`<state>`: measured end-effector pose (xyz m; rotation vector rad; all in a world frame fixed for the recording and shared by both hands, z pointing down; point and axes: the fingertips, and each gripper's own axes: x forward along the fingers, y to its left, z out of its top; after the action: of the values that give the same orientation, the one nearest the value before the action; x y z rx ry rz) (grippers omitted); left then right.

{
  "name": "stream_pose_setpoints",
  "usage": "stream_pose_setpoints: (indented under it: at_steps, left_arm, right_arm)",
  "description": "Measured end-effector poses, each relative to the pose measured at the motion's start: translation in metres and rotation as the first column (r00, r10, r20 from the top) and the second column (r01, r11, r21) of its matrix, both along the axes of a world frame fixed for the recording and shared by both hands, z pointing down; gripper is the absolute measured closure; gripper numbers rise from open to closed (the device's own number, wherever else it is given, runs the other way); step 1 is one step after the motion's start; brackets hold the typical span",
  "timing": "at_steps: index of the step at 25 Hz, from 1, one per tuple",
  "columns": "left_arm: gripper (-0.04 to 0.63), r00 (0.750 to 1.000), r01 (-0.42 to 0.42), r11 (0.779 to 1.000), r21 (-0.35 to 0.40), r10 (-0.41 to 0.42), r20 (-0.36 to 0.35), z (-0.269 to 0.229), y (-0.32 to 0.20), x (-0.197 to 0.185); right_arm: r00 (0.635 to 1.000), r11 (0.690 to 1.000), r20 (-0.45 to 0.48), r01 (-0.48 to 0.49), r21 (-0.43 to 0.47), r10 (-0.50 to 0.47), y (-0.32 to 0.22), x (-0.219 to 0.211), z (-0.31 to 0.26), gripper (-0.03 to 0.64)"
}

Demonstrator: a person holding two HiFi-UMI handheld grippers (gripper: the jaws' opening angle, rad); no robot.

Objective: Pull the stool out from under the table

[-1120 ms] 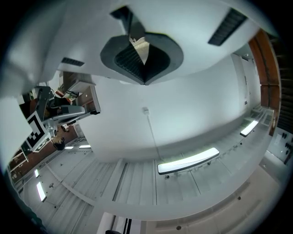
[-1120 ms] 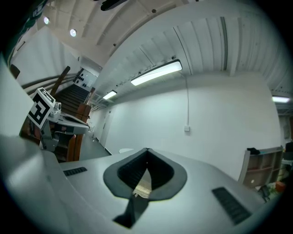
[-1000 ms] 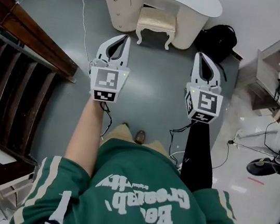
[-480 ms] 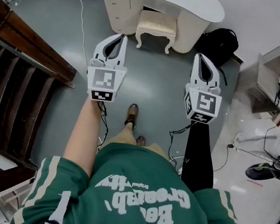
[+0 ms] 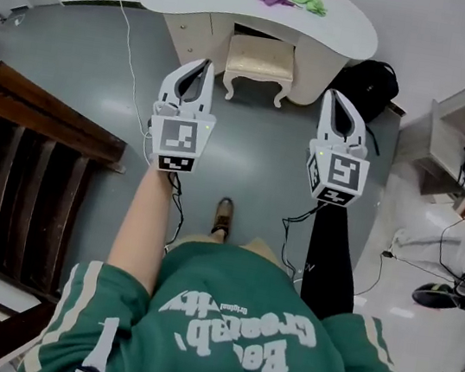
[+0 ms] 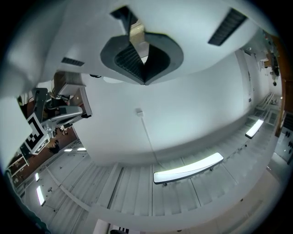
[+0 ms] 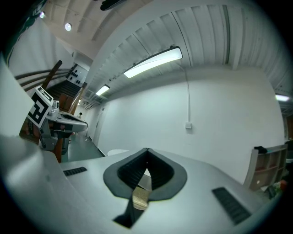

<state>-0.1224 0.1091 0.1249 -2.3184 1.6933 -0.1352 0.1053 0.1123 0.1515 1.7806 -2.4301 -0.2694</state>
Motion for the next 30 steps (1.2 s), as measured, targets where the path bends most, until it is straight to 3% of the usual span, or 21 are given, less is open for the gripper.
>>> stream_pose_setpoints:
  at_steps: [7,12,22,30]
  left_arm:
    - [0.581,1.0,-0.016,0.999,0.03,0.015,0.014,-0.008,-0.06,-0.018]
    - [0.581,0.998,-0.029,0.999,0.034,0.03,-0.05,-0.01,-0.094,-0.028]
    - [0.581,0.996,-0.054,0.999,0.001,0.054,-0.074,0.011,-0.157,-0.024]
    - [0.581,1.0,-0.007,0.999,-0.046,0.006,-0.014,0.037,-0.238,-0.009]
  right_arm:
    - [0.999,0.999,-0.01,-0.034,-0.008,0.034,-0.052,-0.02,0.002,0.609]
    - [0.999,0.999,-0.022,-0.037,-0.016,0.037,-0.08,-0.027,0.005,0.609]
    - [0.999,0.999,-0.034,-0.033,-0.038,0.032,-0.139,-0.023,0.02,0.609]
    - [1.0,0.998,-0.026,-0.005,-0.067,0.003,-0.224,-0.007,0.04,0.609]
